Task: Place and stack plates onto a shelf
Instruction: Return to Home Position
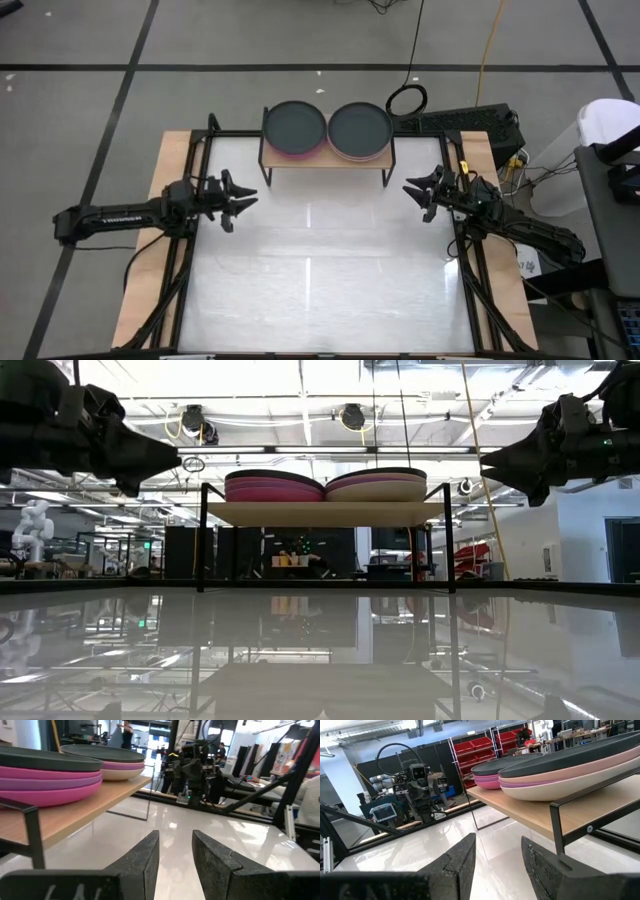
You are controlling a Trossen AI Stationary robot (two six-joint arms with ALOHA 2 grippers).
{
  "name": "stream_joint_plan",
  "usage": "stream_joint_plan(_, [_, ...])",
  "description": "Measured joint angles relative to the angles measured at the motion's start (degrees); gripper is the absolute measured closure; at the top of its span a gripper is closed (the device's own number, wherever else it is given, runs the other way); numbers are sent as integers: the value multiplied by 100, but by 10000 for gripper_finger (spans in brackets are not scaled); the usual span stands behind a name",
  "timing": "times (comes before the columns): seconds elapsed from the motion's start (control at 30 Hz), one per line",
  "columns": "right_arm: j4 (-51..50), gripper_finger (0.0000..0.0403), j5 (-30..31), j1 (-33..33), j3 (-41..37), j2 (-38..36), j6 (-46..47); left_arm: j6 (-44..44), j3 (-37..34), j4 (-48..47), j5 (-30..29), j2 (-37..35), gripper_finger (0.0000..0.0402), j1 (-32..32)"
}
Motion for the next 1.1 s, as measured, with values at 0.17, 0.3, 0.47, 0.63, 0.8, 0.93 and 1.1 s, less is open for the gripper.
stream_joint_plan(0.17, [-2,264,0,0,0,0,0,-66,0,149,2,0,282,-155])
stream_joint_plan(0.3, [-3,264,-1,0,-1,0,0,-58,1,294,0,0,282,-204])
stream_joint_plan(0.47, [-4,264,-2,0,-2,0,0,63,2,306,-35,0,282,-206])
stream_joint_plan(0.63, [-7,264,-2,0,-2,0,0,111,2,132,-45,0,282,-206])
stream_joint_plan(0.8, [-9,264,-2,0,-2,0,0,109,2,46,-48,0,282,-206])
stream_joint_plan(0.93, [-9,264,-2,0,-2,0,0,109,2,61,-48,1,282,-206])
stream_joint_plan(1.1, [-9,264,-2,0,-2,0,0,107,2,57,-48,0,282,-206])
